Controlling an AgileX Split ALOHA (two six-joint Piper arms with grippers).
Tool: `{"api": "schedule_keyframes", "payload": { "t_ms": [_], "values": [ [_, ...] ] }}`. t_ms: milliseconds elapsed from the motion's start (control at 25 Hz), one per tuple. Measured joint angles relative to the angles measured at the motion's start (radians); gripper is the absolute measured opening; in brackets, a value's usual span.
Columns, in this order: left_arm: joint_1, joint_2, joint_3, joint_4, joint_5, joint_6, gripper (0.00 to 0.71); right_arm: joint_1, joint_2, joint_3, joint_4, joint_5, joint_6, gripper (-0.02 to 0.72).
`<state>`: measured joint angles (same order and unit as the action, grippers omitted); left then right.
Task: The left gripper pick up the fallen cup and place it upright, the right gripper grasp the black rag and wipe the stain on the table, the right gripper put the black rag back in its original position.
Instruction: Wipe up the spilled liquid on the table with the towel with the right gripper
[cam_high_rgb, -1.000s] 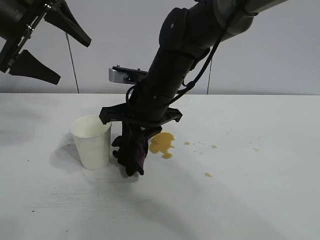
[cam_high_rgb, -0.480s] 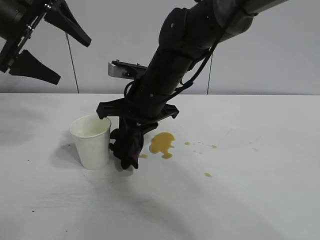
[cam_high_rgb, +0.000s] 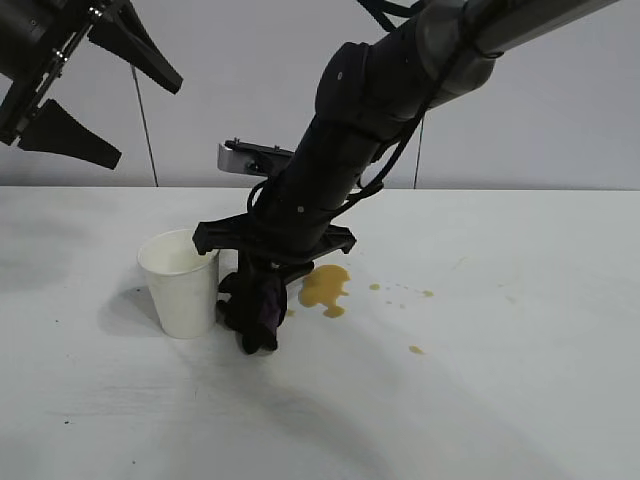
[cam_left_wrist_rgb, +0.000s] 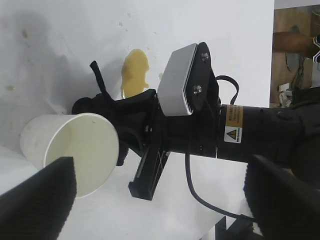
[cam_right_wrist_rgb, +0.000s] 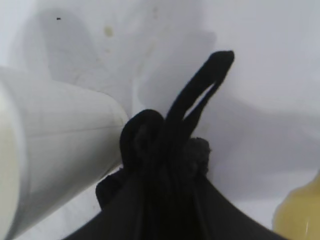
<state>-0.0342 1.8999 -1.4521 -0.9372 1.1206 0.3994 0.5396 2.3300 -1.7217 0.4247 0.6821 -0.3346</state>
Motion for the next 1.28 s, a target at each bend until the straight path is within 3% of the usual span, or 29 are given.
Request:
{"api": "schedule_keyframes", "payload": {
  "t_ms": [240, 400, 640, 880, 1080, 1280],
  "values": [
    [0.000, 0.000, 0.000, 0.000, 0.001, 0.001, 0.657, -0.009, -0.002, -0.006, -0.153, -0.001, 0.110, 0.113],
    [0.000, 0.000, 0.000, 0.000, 0.001, 0.002, 0.657, -0.057, -0.011, -0.007, -0.198, 0.013, 0.161, 0.113],
    [0.000, 0.000, 0.000, 0.000, 0.001, 0.003, 0.657, -0.153, -0.019, -0.039, -0.250, 0.091, 0.176, 0.113],
    [0.000, 0.000, 0.000, 0.000, 0.001, 0.004, 0.657, -0.108, -0.016, -0.057, -0.227, 0.101, 0.128, 0.113],
    [0.000, 0.000, 0.000, 0.000, 0.001, 0.004, 0.657, -0.005, -0.013, -0.057, -0.208, 0.038, 0.120, 0.113],
    [0.000, 0.000, 0.000, 0.000, 0.011, 0.004, 0.657, 0.016, -0.011, -0.057, -0.206, 0.020, 0.128, 0.113]
  ]
}}
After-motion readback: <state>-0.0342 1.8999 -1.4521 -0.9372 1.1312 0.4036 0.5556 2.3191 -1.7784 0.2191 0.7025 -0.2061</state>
